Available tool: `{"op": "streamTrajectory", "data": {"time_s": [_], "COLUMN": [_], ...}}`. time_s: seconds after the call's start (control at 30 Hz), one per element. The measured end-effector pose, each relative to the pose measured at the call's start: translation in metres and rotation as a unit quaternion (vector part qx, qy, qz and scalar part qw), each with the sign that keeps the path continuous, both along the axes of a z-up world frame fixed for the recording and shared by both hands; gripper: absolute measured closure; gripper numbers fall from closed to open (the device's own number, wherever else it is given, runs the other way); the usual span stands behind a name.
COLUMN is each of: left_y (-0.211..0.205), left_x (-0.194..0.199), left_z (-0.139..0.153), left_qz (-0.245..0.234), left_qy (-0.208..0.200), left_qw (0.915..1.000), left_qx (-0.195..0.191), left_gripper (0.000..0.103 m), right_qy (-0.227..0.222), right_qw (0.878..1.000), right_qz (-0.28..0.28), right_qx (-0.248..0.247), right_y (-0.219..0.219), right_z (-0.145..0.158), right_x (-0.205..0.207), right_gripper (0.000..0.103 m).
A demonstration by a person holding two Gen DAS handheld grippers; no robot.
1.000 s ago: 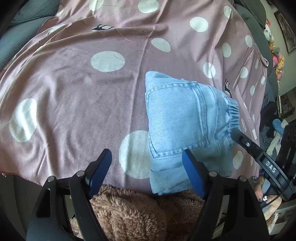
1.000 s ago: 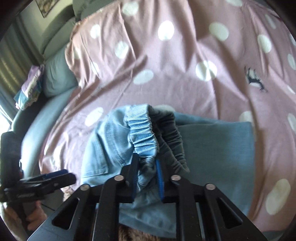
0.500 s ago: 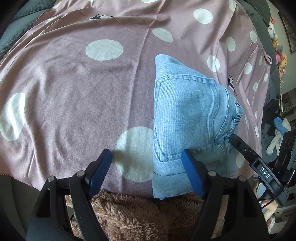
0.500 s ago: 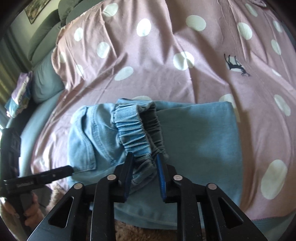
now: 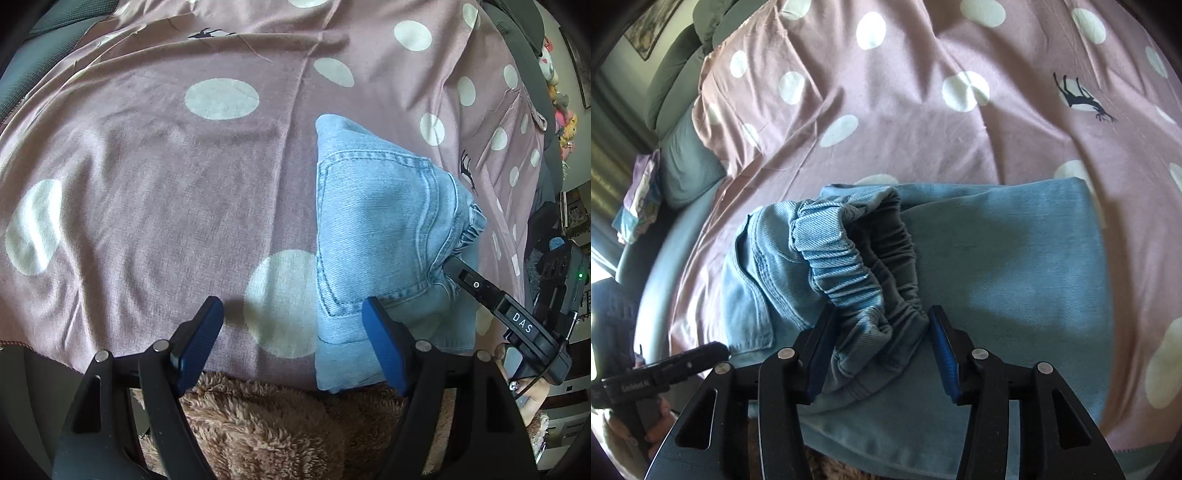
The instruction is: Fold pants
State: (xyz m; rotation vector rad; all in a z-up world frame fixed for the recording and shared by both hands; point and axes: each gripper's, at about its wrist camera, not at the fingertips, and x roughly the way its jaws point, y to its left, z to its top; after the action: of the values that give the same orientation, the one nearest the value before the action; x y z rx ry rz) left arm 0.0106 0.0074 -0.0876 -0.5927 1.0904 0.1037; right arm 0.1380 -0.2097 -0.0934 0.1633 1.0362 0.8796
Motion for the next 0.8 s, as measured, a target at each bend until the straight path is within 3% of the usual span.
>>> {"op": "streamTrajectory", "data": {"time_s": [0.23, 0.43, 0.6, 0.7, 0.8], "left_y": [0.001, -0.002, -0.011, -0.018, -0.027], "left_x": [0.000, 0.002, 0.014, 0.025, 0.041], "left_z": [0.007, 0.021, 0.032, 0.037, 0.038], "left_qz": [0.003, -0.003, -0.021, -0.033, -0.048], "left_qy": [-0.004, -0.019, -0.030, -0.039, -0.041], "left_qw": [1.0000, 0.9997, 0.9991, 0.9984, 0.9977], "left_qx": [0.005, 0.012, 0.020, 0.023, 0.027], "left_gripper": [0.026, 0.026, 0.026, 0.029, 0.038], "right_qy": [-0.026, -0.068, -0.107, -0.113, -0.096], "right_qw": [0.999, 0.997, 0.989, 0.983, 0.981], "right_qz": [-0.010, -0.041, -0.095, -0.141, -0.167], "right_qx": [0.019, 0.025, 0.040, 0.031, 0.005], "right_y": [-0.005, -0.021, -0.066, -0.098, -0.117], "right_z": [0.016, 0.045, 0.068, 0.067, 0.048], "right_x": [-0.010, -0.020, -0.027, -0.025, -0.020], "right_gripper": [0.073, 0.076, 0.076, 0.076, 0.077]}}
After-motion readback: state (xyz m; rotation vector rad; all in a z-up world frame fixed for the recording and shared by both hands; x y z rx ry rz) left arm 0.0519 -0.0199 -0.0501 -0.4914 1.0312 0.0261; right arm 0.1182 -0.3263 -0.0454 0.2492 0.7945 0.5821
